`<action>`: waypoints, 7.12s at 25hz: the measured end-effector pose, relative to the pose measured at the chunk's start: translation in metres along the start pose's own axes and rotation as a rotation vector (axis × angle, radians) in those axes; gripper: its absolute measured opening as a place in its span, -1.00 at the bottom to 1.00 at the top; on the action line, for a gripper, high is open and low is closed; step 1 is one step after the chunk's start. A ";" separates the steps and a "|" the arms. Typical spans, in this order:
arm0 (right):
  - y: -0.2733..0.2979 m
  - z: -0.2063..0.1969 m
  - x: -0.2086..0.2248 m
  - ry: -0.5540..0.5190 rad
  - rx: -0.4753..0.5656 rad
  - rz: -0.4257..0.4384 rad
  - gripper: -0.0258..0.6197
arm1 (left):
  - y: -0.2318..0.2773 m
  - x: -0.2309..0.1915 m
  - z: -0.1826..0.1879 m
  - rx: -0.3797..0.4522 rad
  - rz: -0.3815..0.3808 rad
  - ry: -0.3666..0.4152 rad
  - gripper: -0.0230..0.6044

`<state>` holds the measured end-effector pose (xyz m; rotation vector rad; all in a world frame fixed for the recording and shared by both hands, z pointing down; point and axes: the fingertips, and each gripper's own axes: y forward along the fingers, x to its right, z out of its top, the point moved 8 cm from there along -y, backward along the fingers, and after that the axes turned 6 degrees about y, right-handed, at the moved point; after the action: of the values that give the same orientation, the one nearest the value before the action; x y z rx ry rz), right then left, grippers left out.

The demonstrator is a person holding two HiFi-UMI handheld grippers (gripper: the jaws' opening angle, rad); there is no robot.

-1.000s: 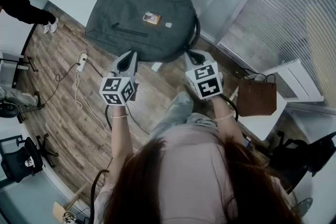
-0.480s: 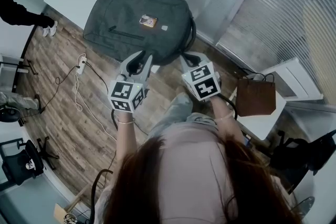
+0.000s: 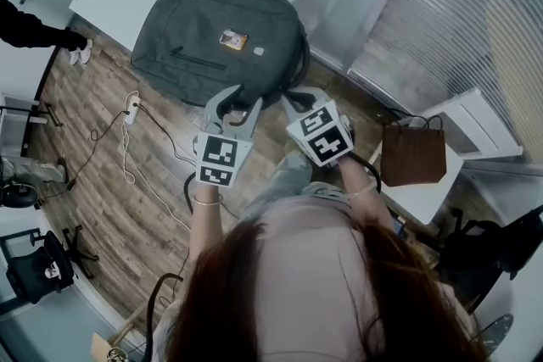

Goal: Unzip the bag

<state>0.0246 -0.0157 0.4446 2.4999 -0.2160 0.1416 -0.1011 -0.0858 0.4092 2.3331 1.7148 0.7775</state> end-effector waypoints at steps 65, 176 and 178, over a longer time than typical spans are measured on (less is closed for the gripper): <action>-0.001 0.020 0.045 0.031 -0.023 -0.028 -0.90 | 0.032 -0.009 0.008 -0.118 -0.281 0.061 -0.76; 0.115 0.114 0.208 -0.254 -0.074 0.144 -0.89 | 0.063 -0.030 -0.009 -0.224 -0.600 -0.227 -0.76; 0.117 0.116 0.209 -0.263 -0.073 0.153 -0.89 | 0.063 -0.029 -0.009 -0.226 -0.599 -0.226 -0.76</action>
<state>0.2138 -0.2034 0.4509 2.4229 -0.5122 -0.1315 -0.0583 -0.1359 0.4334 1.5583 1.9431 0.5328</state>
